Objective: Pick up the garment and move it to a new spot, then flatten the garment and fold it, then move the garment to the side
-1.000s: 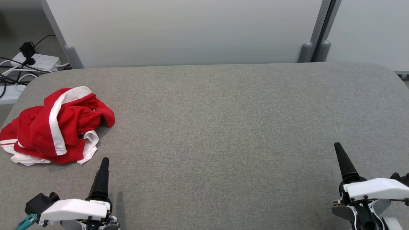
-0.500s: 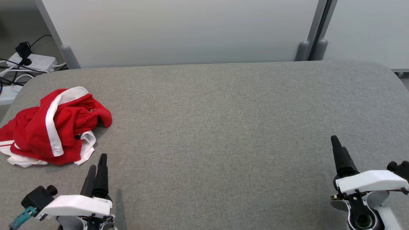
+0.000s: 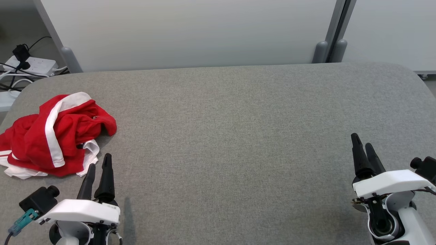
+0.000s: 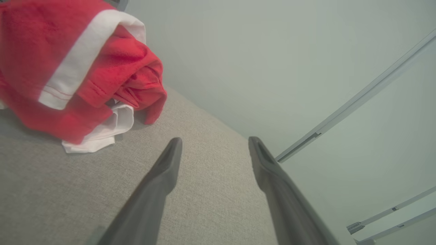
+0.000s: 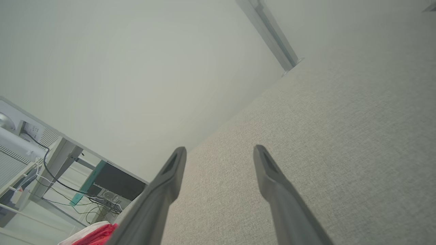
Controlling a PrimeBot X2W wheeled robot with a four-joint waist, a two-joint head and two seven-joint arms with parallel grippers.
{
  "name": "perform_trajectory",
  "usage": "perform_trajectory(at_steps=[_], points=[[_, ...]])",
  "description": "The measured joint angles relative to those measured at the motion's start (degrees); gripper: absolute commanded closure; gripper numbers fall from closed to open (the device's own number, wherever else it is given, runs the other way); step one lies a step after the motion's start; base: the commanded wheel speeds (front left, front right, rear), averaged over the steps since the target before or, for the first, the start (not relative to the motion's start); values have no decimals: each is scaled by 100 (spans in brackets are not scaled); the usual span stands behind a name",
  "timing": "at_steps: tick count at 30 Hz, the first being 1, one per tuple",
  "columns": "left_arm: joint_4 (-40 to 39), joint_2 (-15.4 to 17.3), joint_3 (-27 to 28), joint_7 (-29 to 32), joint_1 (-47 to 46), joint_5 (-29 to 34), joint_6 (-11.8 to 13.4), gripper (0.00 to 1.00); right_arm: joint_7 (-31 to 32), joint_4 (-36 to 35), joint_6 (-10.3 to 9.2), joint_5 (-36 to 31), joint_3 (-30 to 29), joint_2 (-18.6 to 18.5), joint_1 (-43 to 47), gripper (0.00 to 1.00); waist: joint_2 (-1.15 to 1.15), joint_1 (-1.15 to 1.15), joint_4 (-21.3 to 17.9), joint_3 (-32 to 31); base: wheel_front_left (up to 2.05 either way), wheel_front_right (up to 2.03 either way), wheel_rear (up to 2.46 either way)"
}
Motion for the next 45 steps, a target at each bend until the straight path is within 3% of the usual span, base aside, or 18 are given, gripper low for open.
perform_trajectory(at_steps=[45], points=[[191,25,272,-753,-670,3283,-1,0,-742,390,1,-2982,205,-158,-845,0,0,0,-90,126,0,0,0]])
